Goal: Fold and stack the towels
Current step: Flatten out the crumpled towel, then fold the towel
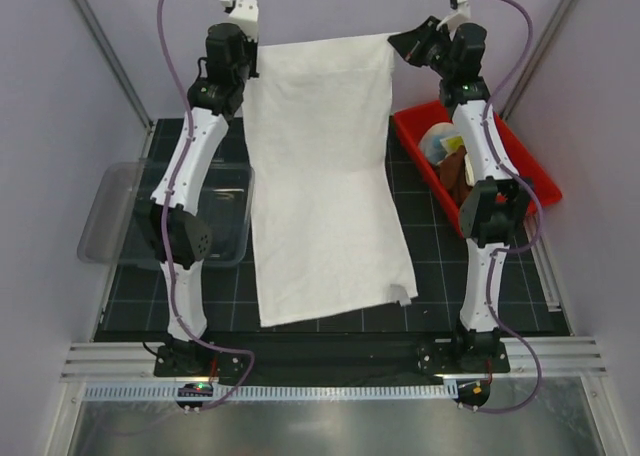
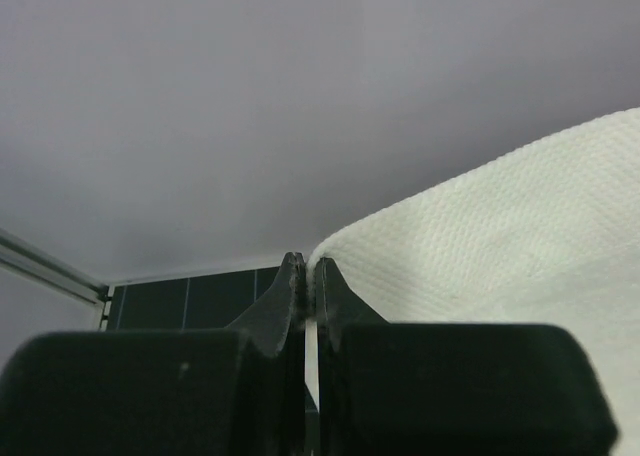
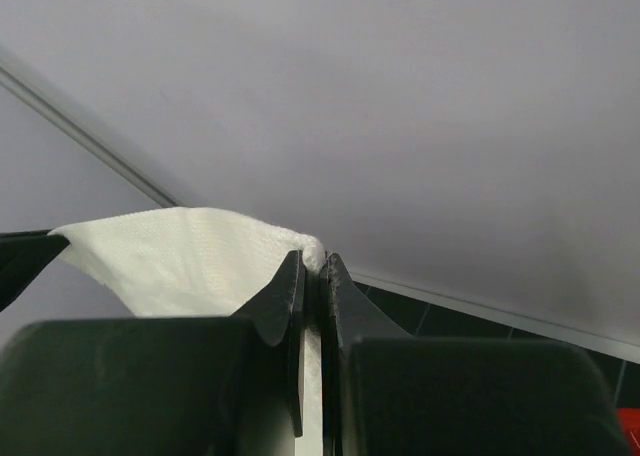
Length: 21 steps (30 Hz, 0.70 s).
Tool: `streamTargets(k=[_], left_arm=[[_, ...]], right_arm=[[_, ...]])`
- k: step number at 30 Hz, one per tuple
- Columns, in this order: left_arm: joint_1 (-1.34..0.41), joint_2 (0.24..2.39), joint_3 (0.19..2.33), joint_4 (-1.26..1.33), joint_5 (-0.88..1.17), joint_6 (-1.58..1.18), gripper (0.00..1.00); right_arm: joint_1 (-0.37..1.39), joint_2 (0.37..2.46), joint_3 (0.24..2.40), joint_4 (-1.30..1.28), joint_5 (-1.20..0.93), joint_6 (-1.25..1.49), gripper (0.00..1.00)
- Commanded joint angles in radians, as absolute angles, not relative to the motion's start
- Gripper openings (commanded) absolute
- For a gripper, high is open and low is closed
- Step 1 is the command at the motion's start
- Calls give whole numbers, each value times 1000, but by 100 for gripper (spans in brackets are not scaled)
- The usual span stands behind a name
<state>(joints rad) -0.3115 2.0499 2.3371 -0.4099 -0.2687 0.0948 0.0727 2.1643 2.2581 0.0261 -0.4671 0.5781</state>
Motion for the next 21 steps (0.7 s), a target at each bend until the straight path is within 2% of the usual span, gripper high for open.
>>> streamTargets(k=[1,6,10,15,16,21], left_arm=[[-259,2055,2399,-265,-125,91,0],[-256,2062,2338,-259,-49,100,0],[-258,2020,2237,-258,-3,94,0],[-279,1847,1961,-267,75,91,0],[-285,1820,1919,-268,83,89,0],[-342,1596,1563,-284,31,114,0]], right_arm=[[71,2192,2405,193,-517,586,1],[72,2253,2376,277,-560,594,1],[72,2181,2165,389,-624,574,1],[72,2047,1947,296,-677,424,1],[72,1984,1851,276,-658,391,1],[72,1800,1570,227,-612,247,1]])
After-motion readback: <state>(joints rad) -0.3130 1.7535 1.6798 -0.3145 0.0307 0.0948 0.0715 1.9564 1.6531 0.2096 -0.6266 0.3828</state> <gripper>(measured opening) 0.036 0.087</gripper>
